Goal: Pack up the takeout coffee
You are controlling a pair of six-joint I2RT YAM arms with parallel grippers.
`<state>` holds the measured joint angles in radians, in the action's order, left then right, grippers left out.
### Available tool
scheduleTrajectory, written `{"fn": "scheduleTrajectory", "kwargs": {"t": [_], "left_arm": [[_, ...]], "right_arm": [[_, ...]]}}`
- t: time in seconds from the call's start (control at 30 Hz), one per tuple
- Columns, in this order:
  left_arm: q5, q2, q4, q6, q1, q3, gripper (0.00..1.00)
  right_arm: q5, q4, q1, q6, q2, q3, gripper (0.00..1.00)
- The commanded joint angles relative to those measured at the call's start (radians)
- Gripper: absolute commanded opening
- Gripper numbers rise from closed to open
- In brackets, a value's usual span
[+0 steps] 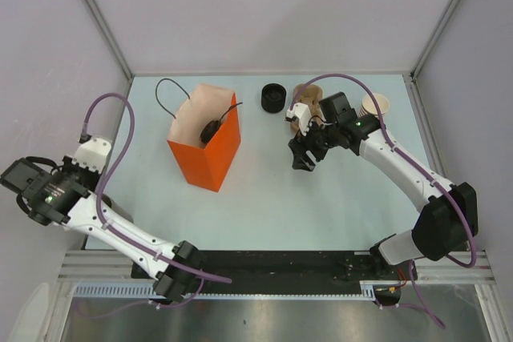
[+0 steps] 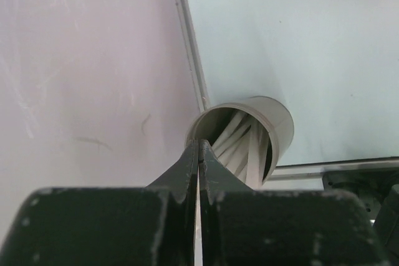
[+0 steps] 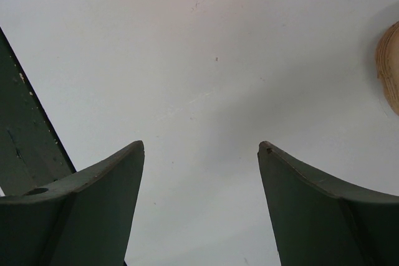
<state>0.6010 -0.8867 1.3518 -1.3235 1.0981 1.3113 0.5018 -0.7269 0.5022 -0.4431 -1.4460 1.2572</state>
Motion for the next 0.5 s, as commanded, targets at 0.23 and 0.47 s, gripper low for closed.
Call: {"fn": "scheduleTrajectory", "kwargs": {"t": [0.23,0.47], "left_arm": [[0.014,0.04,0.116,-0.002,-0.035,0.06,0.15],[-0.153,0.091,0.118,-0.184,-0.035,-0.104,0.8]], "right_arm": [[-0.006,0.023,0.002,-0.008,0.007,0.002,0.78],[-0.008,0.023,0.006,-0.009,-0.002,0.001,0.78]]}}
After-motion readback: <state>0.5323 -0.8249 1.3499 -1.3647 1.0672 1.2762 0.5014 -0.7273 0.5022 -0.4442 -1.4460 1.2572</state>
